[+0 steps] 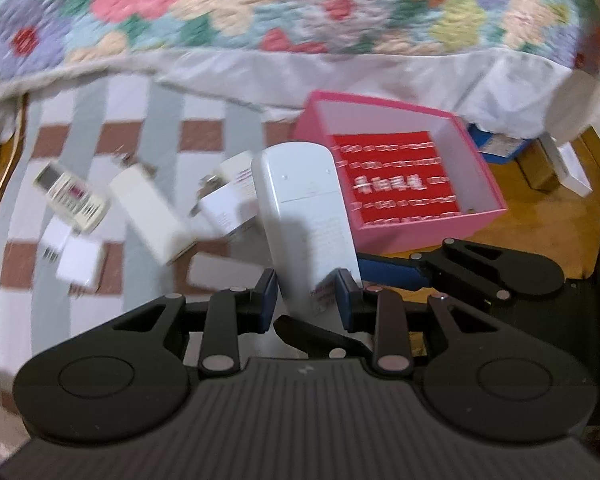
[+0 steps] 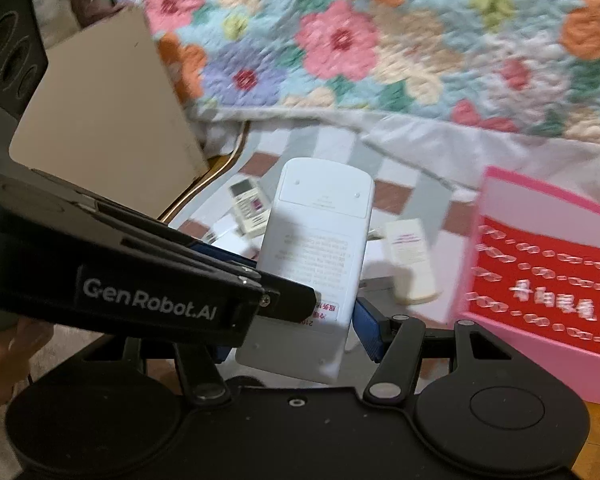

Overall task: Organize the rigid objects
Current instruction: 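Carry the power bank into the pink box and open the left gripper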

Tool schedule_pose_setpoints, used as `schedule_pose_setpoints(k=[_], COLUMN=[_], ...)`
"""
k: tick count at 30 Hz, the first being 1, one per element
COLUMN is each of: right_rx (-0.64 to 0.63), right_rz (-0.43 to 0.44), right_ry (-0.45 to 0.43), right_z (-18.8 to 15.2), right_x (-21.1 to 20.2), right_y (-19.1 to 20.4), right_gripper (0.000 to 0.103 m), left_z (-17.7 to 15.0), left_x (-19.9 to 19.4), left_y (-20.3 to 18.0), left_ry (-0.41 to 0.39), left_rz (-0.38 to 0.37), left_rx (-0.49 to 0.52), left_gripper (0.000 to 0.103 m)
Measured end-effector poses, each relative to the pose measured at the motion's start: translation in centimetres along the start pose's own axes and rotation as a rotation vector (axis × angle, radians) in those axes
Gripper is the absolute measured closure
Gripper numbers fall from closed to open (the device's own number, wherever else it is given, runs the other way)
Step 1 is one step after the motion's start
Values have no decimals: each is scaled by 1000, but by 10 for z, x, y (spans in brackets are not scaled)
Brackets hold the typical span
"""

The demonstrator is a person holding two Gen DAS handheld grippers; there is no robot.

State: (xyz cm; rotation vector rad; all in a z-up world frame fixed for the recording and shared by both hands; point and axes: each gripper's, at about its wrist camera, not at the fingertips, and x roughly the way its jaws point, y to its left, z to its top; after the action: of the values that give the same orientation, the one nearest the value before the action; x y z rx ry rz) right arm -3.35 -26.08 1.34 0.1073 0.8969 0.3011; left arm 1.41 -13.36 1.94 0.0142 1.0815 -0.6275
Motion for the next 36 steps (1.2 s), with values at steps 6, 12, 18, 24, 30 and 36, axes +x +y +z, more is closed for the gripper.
schedule_pose_setpoints(k=[6,12,18,24,30,36], right_rx=[80,122,201,268,272,264], right_rz=[-38,-118,-198,-259,-285,-330], right_ry=[-38,-75,-22,35,106,177], right_z=[1,5,6,3,1,-3], right_x=[-31,-51,-47,-24,3,29], right_y=[-41,-92,-155,-209,-241,-257], right_gripper=[38,38,38,38,38,38], left_z=[33,62,88,103,107,106], left_x=[8,39,101,168,217,260], left_y=[-49,-100,-143,-161,-161,-153], left_ry=[16,41,89,120,156,218], left_rz=[-46,-101,-157,-208,-238,-275], left_rx=[83,119,112,87,-8,-87], left_gripper=[73,73,73,73,72,72])
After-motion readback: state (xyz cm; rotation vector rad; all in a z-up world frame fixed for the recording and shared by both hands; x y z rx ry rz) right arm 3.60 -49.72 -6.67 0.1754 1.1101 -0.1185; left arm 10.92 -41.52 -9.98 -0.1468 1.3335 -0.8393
